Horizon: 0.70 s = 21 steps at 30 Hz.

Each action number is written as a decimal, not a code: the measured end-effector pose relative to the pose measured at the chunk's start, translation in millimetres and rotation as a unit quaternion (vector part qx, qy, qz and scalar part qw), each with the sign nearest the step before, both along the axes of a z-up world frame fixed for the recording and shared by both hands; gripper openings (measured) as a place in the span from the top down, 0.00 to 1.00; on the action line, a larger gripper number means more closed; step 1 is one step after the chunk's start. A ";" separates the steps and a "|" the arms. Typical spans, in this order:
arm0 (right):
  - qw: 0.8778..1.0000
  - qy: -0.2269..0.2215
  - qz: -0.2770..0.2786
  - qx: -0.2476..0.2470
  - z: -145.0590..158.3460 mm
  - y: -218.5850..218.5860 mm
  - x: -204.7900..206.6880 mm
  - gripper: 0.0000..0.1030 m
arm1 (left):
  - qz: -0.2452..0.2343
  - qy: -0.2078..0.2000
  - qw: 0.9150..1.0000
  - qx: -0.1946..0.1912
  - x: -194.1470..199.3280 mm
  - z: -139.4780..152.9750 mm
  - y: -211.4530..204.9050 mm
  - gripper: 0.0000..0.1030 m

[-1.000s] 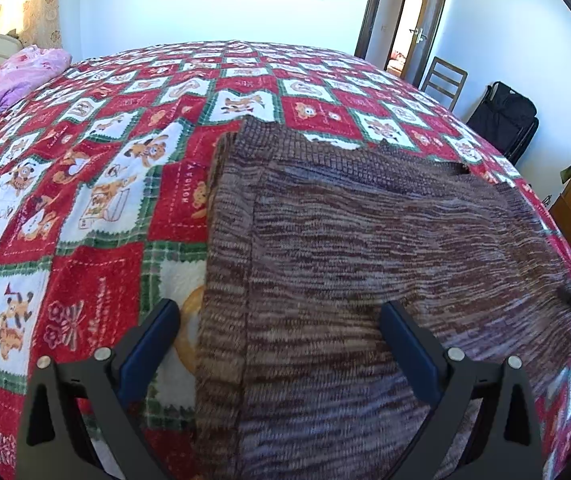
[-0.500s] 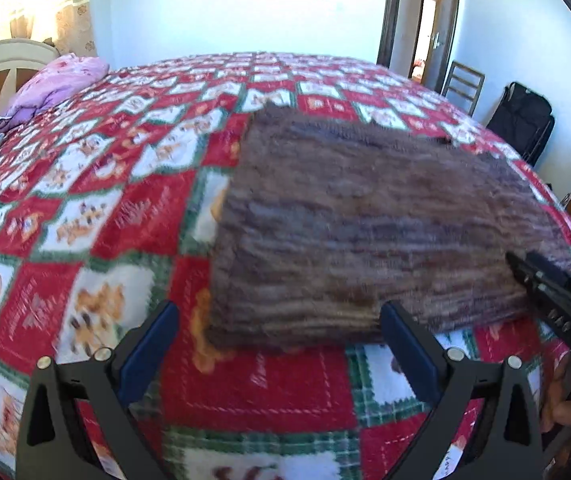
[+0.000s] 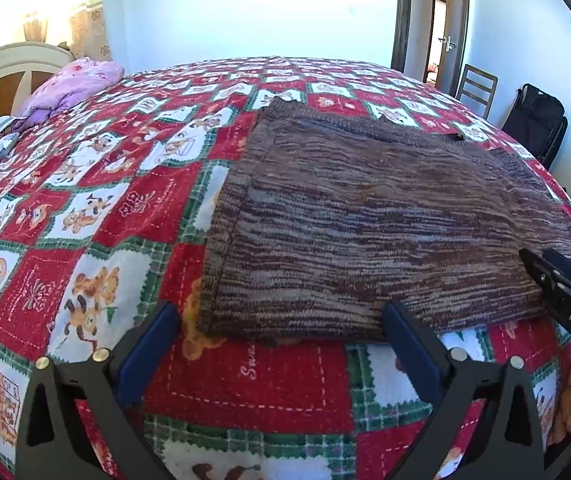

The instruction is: Fold small clothes

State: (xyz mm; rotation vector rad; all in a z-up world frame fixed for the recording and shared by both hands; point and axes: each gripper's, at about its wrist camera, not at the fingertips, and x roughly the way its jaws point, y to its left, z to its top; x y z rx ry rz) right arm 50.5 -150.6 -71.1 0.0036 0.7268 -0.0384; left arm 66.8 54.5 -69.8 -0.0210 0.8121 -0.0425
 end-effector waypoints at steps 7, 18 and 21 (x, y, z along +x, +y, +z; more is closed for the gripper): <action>1.000 0.000 0.000 -0.001 -0.1 0.5 -0.6 0.41 | 0.000 -0.001 1.000 -0.002 -1.2 -0.7 -0.4 0.00; 1.000 0.000 0.000 -0.001 -0.2 0.7 -1.0 0.41 | 0.000 -0.002 1.000 -0.004 -0.3 -1.2 -1.6 0.00; 1.000 0.000 0.000 -0.001 -0.2 0.8 -1.1 0.41 | -0.002 0.001 1.000 -0.009 0.2 -1.1 -0.5 0.00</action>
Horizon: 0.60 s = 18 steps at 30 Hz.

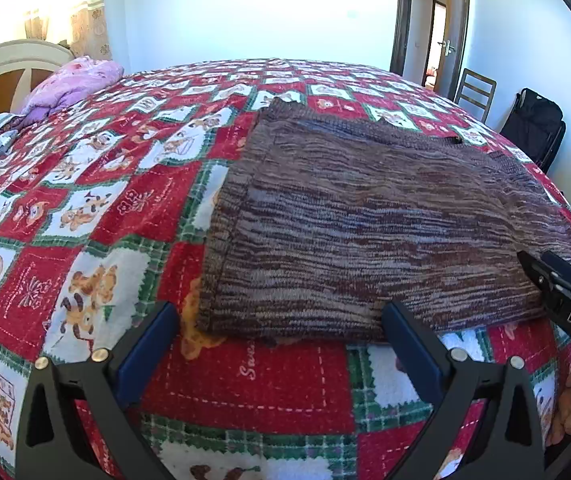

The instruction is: Fold small clothes

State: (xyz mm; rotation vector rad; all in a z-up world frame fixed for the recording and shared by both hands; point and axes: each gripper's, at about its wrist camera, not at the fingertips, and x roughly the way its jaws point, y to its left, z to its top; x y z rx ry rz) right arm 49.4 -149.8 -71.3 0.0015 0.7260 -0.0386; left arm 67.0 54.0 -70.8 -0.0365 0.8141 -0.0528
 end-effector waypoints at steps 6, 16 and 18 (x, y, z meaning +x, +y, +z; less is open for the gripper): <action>1.000 -0.001 0.000 0.002 -0.2 0.2 -0.3 0.41 | 0.001 0.018 1.000 -0.021 -0.5 6.5 -0.3 0.00; 1.000 -0.003 0.001 0.007 0.4 -0.2 -1.1 0.40 | 0.018 0.041 0.998 -0.041 4.3 8.6 -8.0 0.00; 1.000 -0.003 0.002 0.009 0.4 -0.9 -0.9 0.40 | 0.047 0.009 0.995 -0.087 -9.5 16.4 7.2 0.00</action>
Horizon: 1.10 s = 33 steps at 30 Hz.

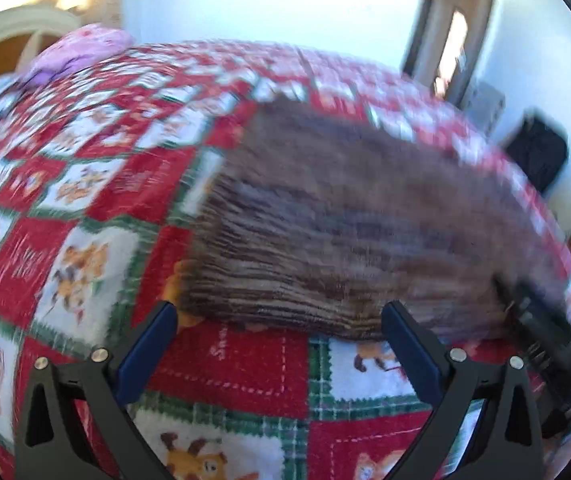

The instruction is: Fold small clothes

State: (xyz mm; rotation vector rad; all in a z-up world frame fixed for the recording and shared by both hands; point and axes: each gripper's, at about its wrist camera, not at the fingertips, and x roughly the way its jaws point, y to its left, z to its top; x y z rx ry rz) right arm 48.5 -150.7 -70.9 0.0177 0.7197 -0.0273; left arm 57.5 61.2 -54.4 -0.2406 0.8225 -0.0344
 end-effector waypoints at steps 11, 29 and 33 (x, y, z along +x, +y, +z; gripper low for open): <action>1.000 -0.003 0.006 0.008 -1.1 -0.7 -0.4 0.37 | 0.037 -0.020 0.993 -0.107 -11.6 -6.2 24.0 0.22; 1.000 0.002 0.007 0.006 -0.9 0.3 -1.0 0.35 | 0.095 -0.006 0.981 -0.169 23.4 -12.4 28.7 0.79; 0.999 0.036 0.011 -0.006 4.5 3.4 9.7 0.35 | 0.076 -0.013 0.980 -0.186 22.9 -13.4 31.4 0.67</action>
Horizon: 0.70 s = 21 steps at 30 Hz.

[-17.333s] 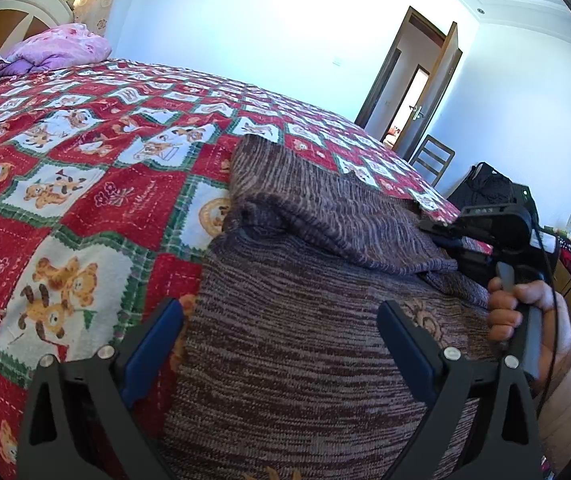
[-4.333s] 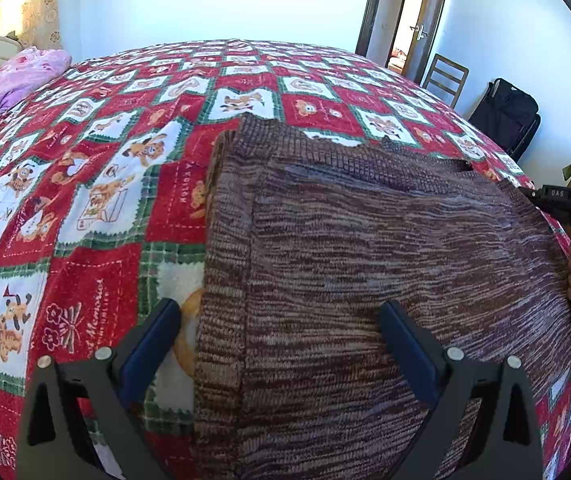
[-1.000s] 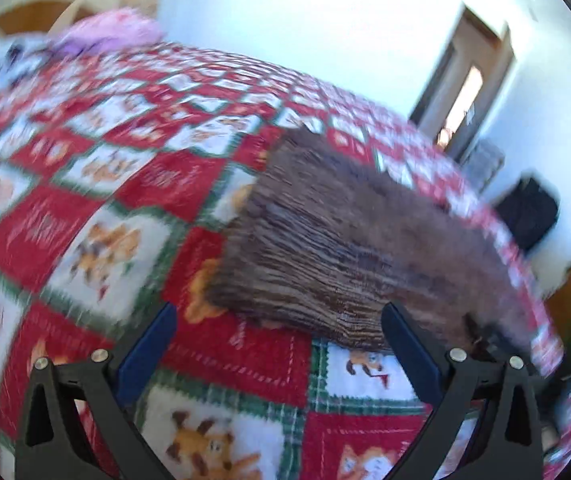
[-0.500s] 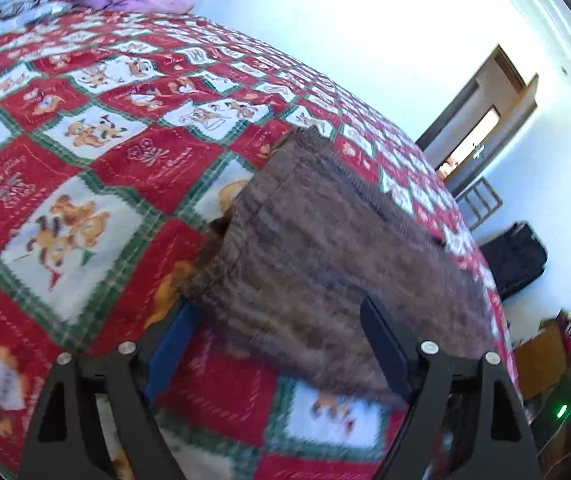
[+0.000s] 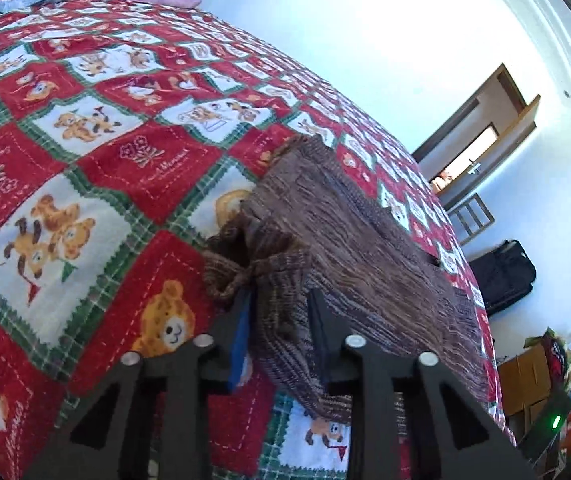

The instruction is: Fold small clothes

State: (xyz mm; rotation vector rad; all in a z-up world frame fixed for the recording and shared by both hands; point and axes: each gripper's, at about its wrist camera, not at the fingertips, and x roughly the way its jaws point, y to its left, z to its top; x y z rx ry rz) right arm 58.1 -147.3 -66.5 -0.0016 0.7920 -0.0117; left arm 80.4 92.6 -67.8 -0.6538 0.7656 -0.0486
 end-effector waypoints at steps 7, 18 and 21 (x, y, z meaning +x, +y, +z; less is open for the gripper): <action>0.999 -0.007 0.034 0.041 70.1 25.3 51.7 0.35 | -0.041 -0.013 0.999 -0.022 4.7 6.2 -0.3 0.30; 0.991 0.084 0.089 0.052 42.6 110.4 141.7 0.35 | -0.017 -0.032 0.999 0.016 -3.2 -8.7 11.4 0.84; 0.983 0.109 0.097 0.109 34.1 121.3 158.4 0.35 | -0.012 -0.043 0.999 0.019 -6.8 -10.1 9.6 0.85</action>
